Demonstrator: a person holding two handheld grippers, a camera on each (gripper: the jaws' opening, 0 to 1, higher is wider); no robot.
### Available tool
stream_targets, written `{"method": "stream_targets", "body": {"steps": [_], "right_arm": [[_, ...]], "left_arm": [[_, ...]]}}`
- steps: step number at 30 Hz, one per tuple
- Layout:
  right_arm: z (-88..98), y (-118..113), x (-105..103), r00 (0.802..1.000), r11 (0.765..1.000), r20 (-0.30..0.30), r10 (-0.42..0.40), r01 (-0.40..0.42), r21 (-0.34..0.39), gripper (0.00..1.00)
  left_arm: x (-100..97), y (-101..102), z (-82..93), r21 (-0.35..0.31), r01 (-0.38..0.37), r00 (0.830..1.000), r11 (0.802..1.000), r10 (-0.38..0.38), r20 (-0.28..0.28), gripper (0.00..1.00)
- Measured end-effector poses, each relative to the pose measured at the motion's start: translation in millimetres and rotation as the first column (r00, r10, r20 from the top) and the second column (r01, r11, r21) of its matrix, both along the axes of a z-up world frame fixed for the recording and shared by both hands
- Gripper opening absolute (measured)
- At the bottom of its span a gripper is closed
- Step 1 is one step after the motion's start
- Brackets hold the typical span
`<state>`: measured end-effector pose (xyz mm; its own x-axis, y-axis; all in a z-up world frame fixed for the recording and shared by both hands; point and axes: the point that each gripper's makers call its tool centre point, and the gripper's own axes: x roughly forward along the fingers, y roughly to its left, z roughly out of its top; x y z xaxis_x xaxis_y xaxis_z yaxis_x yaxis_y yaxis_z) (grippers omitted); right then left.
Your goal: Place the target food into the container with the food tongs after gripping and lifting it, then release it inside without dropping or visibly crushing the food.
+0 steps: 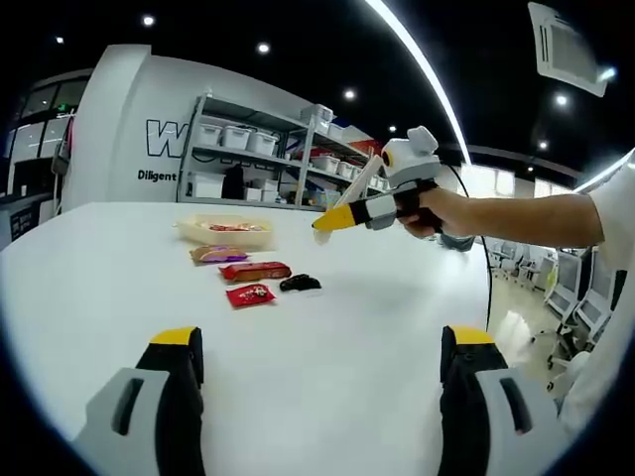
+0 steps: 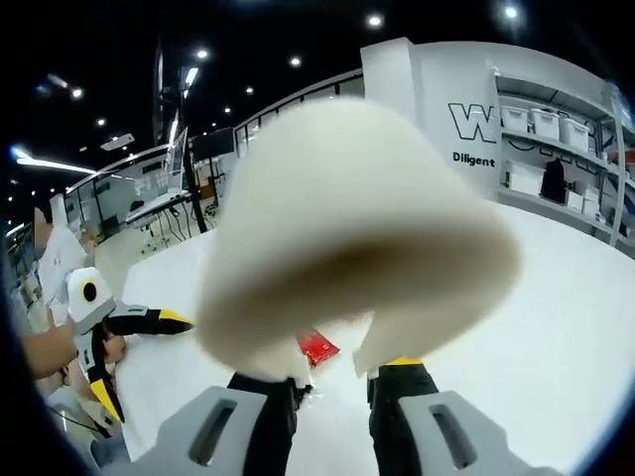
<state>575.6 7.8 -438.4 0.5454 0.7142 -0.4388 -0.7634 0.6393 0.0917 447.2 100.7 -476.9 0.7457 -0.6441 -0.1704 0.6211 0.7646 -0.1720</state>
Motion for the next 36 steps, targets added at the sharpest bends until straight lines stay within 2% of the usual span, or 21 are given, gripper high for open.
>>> {"method": "stream_targets", "body": {"steps": [8,15,19,20,22,28,30,31,34,36], "right_arm": [[-12.3,14.9,-14.9,0.998,0.998,-0.018,0.067,-0.067,-0.013,0.21],[-22.5,24.9,-19.4,0.991,0.991,-0.026,0.129,-0.13,-0.028,0.21],[-25.4,26.7,-14.4,0.99,0.99,-0.024,0.136,-0.137,-0.029,0.22],[-26.9,28.1,-13.8,0.99,0.991,-0.046,0.132,-0.133,-0.014,0.22],[-29.9,28.4,-11.5,0.99,0.99,-0.038,0.134,-0.135,-0.029,0.22],[-37.9,26.0,-13.1,0.99,0.991,-0.065,0.124,-0.127,-0.037,0.22],[-40.9,22.4,-15.0,0.99,0.993,-0.09,0.107,-0.111,-0.039,0.22],[-44.4,20.4,-20.9,0.986,0.994,-0.136,0.096,-0.101,-0.031,0.21],[-45.4,16.0,-23.2,0.988,0.995,-0.129,0.09,-0.095,-0.034,0.21],[-45.0,15.1,-27.6,0.983,0.997,-0.165,0.076,-0.079,-0.013,0.21]], "left_arm": [[-0.2,-0.2,0.0,-0.002,0.001,1.0,1.0,-0.001,-0.002,0.97],[-0.5,-0.6,-0.3,-0.005,0.004,1.0,1.0,-0.004,-0.009,0.97],[0.1,-0.1,-0.2,-0.007,0.001,1.0,1.0,-0.001,-0.008,0.97],[0.4,0.3,-0.2,-0.009,-0.001,1.0,1.0,0.001,-0.01,0.97],[0.4,0.5,-0.3,-0.012,-0.002,1.0,1.0,0.002,-0.014,0.97],[1.5,1.0,-0.7,-0.015,-0.002,1.0,1.0,0.002,-0.017,0.97],[1.4,1.0,-0.5,-0.018,-0.003,1.0,1.0,0.002,-0.018,0.97],[1.4,0.9,-0.6,-0.018,-0.003,1.0,1.0,0.003,-0.019,0.97],[1.3,0.4,-1.4,-0.014,-0.001,1.0,1.0,0.0,-0.023,0.97],[1.7,0.5,-2.2,-0.014,-0.003,1.0,1.0,0.002,-0.028,0.97]]}}
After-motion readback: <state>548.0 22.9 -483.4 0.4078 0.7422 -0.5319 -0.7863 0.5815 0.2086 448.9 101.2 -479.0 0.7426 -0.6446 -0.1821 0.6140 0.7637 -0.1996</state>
